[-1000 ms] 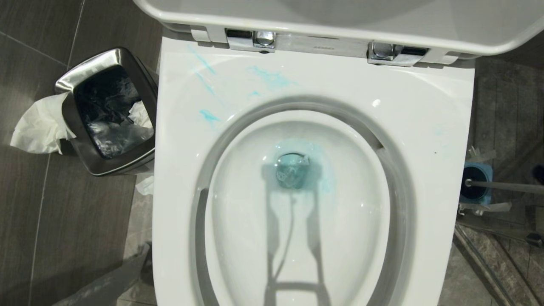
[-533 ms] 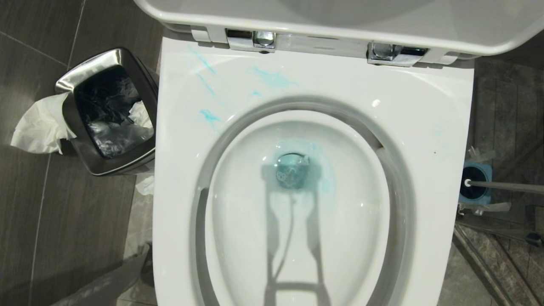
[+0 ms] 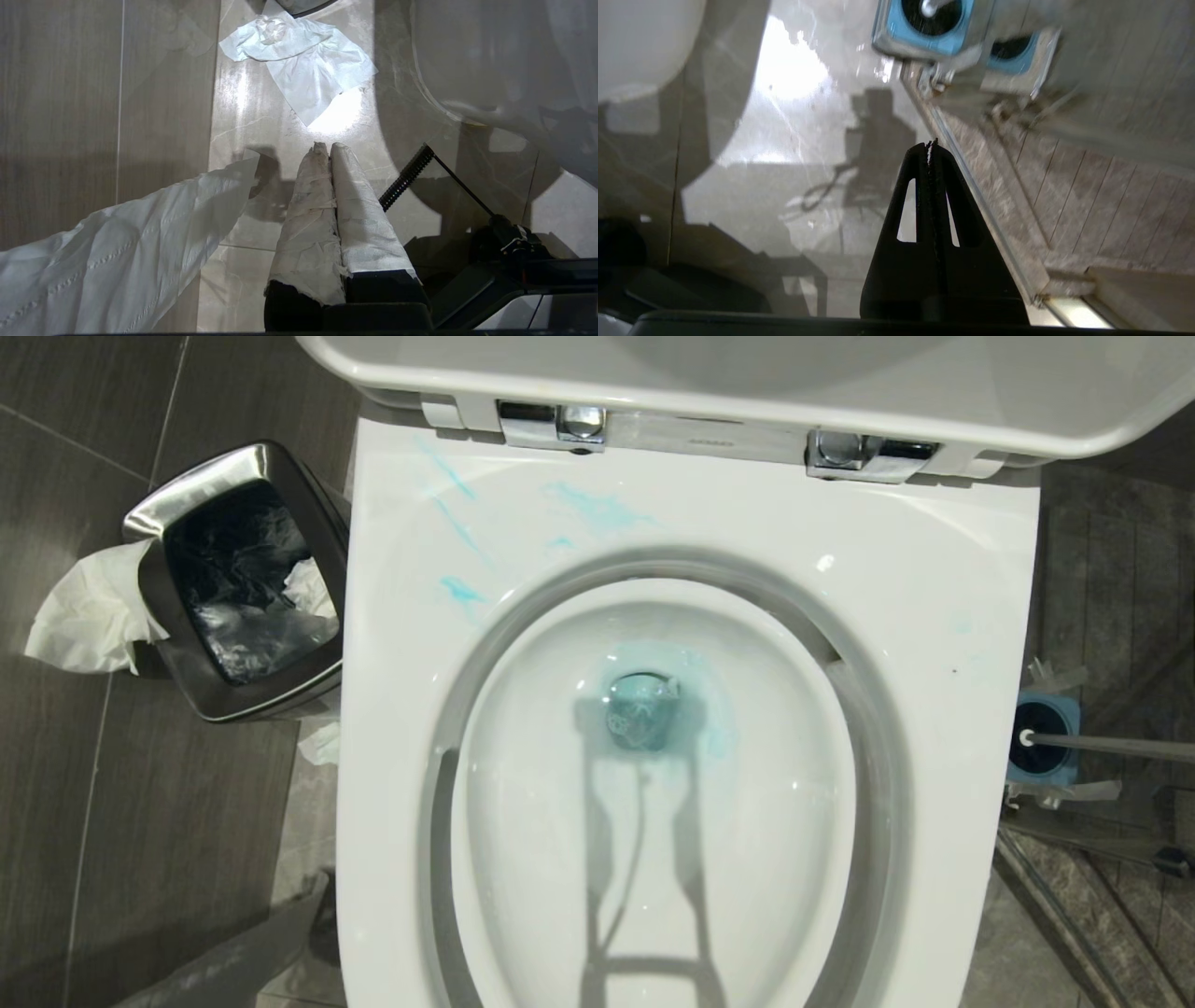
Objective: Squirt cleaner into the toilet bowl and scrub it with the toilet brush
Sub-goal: Scrub the toilet bowl
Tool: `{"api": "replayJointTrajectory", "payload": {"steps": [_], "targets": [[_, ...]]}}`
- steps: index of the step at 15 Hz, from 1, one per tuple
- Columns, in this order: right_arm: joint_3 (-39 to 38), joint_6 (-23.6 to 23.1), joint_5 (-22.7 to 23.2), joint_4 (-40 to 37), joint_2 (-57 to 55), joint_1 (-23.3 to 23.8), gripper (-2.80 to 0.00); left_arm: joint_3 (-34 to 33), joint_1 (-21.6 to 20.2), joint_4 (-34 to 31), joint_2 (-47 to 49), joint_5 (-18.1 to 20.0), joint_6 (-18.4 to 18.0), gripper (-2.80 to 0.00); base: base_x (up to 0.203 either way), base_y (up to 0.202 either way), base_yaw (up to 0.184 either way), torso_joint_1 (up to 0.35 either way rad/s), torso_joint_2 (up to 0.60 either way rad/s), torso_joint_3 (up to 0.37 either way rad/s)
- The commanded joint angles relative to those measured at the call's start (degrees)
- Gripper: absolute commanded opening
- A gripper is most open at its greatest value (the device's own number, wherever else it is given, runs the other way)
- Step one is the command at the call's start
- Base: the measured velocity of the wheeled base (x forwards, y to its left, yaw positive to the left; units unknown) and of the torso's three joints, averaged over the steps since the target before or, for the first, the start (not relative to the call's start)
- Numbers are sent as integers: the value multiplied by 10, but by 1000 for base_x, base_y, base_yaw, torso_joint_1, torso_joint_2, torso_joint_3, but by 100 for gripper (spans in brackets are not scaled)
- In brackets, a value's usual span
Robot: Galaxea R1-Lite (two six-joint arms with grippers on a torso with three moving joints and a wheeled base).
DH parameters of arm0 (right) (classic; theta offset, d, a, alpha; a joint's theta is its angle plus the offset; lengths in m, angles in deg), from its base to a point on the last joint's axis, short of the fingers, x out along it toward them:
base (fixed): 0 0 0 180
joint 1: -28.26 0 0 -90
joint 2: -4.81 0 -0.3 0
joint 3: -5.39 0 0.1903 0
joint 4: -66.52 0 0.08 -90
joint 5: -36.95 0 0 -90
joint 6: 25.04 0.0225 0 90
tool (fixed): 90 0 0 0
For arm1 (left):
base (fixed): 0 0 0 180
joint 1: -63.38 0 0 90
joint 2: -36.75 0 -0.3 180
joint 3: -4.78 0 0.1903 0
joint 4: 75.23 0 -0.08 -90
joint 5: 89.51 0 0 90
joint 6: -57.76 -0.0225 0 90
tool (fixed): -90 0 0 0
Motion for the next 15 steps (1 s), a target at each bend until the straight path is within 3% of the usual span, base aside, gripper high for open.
{"api": "replayJointTrajectory", "payload": {"steps": [1,4,7,12,15], "targets": [[-60,1,0,41,8,0,-280,-1,0,0,1,0,-1,-280,0,0,0,0,0,0],[-130,2,-1,120,8,0,-280,-1,0,0,1,0,0,-280,0,0,0,0,0,0],[-136,3,0,121,8,0,-280,-1,0,0,1,0,-1,-280,0,0,0,0,0,0],[-79,2,1,115,-28,-1,-280,-1,0,0,1,-1,0,-280,0,0,0,0,0,0],[-5,3,-1,93,-120,-1,-280,-1,-1,0,1,0,0,-280,0,0,0,0,0,0]]}}
